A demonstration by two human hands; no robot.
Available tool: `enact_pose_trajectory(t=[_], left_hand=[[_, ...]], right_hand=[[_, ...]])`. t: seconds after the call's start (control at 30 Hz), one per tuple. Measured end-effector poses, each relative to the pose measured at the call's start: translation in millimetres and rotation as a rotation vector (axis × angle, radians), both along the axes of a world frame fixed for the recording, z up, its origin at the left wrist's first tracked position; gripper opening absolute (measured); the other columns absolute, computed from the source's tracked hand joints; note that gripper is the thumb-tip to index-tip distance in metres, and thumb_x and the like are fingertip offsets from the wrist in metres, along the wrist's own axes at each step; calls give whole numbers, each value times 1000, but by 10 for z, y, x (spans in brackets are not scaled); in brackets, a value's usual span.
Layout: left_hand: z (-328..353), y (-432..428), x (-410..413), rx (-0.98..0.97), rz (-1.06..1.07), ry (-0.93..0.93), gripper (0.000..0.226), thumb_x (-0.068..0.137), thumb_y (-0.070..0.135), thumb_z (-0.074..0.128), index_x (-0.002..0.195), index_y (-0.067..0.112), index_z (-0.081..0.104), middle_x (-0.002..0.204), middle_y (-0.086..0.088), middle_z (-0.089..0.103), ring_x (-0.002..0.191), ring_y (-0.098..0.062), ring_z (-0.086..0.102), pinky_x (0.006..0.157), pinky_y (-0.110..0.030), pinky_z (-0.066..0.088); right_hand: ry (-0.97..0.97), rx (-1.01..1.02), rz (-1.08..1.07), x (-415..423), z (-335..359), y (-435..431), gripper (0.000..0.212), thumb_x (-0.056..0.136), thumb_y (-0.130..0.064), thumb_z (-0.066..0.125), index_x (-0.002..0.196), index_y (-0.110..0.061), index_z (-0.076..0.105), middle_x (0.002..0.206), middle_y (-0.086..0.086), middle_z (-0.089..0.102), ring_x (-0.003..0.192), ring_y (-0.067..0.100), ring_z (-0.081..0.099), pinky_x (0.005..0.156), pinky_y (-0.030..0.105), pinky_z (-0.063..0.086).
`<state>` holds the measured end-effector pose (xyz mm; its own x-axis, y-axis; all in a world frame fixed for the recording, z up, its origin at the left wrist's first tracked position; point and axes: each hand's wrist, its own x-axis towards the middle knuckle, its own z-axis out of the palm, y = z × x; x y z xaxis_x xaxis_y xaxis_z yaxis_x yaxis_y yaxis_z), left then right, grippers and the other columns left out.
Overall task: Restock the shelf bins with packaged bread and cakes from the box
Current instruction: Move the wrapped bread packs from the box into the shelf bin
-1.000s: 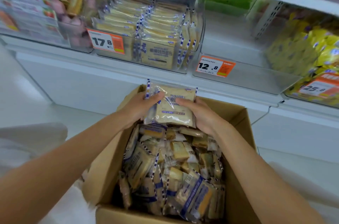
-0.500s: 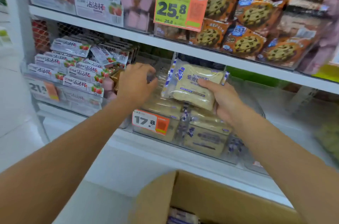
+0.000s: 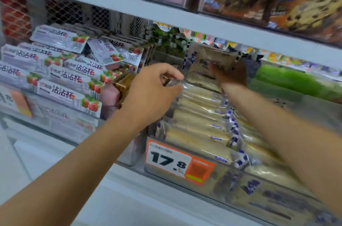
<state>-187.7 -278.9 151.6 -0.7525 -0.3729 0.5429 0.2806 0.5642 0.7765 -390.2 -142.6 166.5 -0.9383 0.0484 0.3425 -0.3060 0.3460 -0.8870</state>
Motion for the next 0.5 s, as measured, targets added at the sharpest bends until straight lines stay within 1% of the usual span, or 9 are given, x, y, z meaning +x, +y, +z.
enact_pose_trajectory(t=[0.07, 0.1, 0.13, 0.17, 0.23, 0.3, 0.37, 0.43, 0.5], left_hand=[[1, 1, -1, 3, 6, 12, 15, 85, 18, 73, 82, 31, 66, 63, 24, 52, 58, 6, 45, 55, -5, 36], [2, 1, 2, 3, 12, 15, 16, 85, 18, 73, 82, 32, 66, 63, 22, 51, 58, 4, 44, 55, -6, 36], [8, 3, 7, 3, 16, 14, 15, 85, 19, 73, 82, 31, 66, 63, 21, 50, 58, 3, 43, 55, -7, 36], [9, 5, 8, 3, 17, 10, 13, 85, 20, 73, 82, 31, 67, 63, 20, 49, 57, 2, 42, 54, -7, 36], [12, 12, 17, -1, 20, -3, 13, 85, 22, 73, 82, 32, 66, 66, 15, 48, 57, 0, 41, 52, -8, 35], [16, 14, 22, -4, 26, -8, 11, 86, 22, 73, 84, 32, 67, 67, 14, 47, 57, 1, 41, 52, -8, 35], [19, 19, 25, 0, 35, -11, 9, 86, 21, 73, 86, 29, 68, 67, 15, 47, 56, 1, 41, 52, -8, 35], [18, 29, 31, 3, 39, -12, 9, 86, 21, 73, 86, 29, 69, 65, 15, 46, 55, 0, 41, 51, -9, 35], [19, 36, 36, 11, 32, -10, 13, 85, 21, 73, 83, 32, 67, 65, 13, 45, 55, 0, 41, 51, -10, 35]], right_hand=[[25, 103, -92, 23, 33, 37, 123, 67, -56, 80, 156, -14, 6, 161, 11, 17, 148, 24, 21, 120, 38, 21], [59, 205, -123, 75, 57, 74, 122, 72, -56, 77, 156, -14, -1, 163, 12, 7, 150, 26, 11, 120, 37, 14], [118, 329, -143, 134, 67, 106, 119, 75, -59, 72, 156, -14, -2, 163, 13, 2, 151, 27, 4, 120, 38, 9], [204, 470, -149, 234, 87, 129, 115, 76, -64, 68, 156, -17, 1, 163, 13, -1, 151, 29, 0, 120, 39, 6], [387, 739, -70, 295, 63, 140, 102, 74, -70, 65, 155, -29, 16, 164, 8, 1, 150, 29, -1, 121, 42, 2], [493, 923, 59, 246, 56, 122, 87, 76, -68, 64, 149, -36, 30, 162, 3, 15, 150, 28, 5, 121, 43, 3], [520, 952, 128, 199, 60, 105, 79, 80, -66, 62, 147, -34, 35, 157, 4, 28, 148, 29, 13, 121, 45, 9], [508, 921, 150, 199, 30, 112, 79, 82, -66, 59, 149, -35, 30, 160, 5, 19, 150, 27, 5, 122, 46, 1], [501, 962, 187, 210, -32, 140, 87, 80, -72, 55, 152, -38, 20, 163, 2, 8, 151, 24, -4, 119, 48, -9]])
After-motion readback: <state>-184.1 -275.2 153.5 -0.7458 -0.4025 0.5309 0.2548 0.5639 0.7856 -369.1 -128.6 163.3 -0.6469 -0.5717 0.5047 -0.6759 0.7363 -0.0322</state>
